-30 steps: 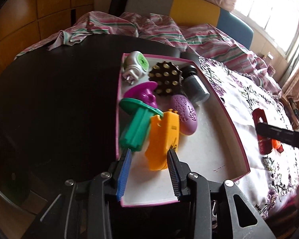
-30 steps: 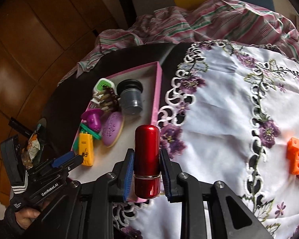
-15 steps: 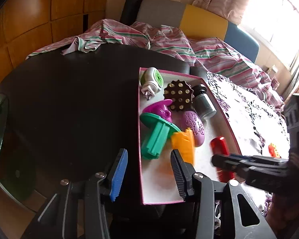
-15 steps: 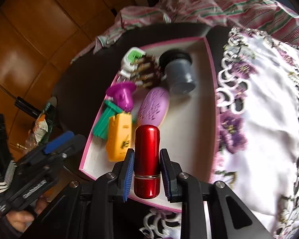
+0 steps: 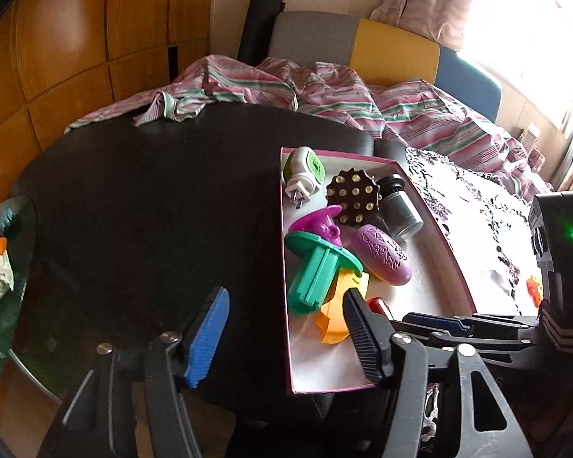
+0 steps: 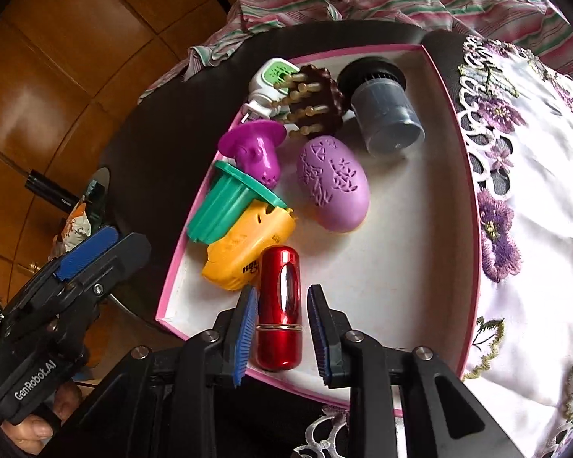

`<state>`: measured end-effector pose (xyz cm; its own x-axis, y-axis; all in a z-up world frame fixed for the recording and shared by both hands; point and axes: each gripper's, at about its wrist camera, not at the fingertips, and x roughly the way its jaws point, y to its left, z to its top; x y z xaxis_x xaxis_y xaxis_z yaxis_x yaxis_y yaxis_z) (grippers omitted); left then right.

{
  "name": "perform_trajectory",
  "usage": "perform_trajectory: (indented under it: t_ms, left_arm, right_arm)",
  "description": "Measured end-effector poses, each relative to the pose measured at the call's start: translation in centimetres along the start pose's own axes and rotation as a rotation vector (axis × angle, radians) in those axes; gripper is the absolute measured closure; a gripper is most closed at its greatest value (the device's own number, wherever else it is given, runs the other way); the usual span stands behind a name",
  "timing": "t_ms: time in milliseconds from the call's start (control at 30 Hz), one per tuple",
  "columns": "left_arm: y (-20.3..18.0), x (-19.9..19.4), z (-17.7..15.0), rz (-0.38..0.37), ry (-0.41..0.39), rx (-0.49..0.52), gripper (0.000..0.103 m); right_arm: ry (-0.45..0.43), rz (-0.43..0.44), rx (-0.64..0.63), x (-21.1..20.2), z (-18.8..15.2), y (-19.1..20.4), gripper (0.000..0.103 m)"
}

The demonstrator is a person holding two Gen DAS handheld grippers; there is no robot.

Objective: Organize rigid objects
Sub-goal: 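Lower the red cylinder into the tray and open the right tool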

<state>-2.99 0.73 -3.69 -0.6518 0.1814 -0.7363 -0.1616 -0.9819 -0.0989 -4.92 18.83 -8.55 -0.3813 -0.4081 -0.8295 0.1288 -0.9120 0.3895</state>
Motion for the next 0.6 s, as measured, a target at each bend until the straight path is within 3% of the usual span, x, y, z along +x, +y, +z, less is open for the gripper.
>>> perform_trajectory:
  t_ms: [267,600]
  left_arm:
    - [-0.7,-1.1,0.3,0.032,-0.038,0.038,0.033]
    - [-1.7,-1.8,0.2,0.052,-0.05,0.071,0.028]
  right_arm:
    - [-0.071,-0.012,-0.006,-1.8,0.1,0.0,0.076]
    - [-0.182,-0.107,-0.033,-5.1,-0.1,-0.5,0.076]
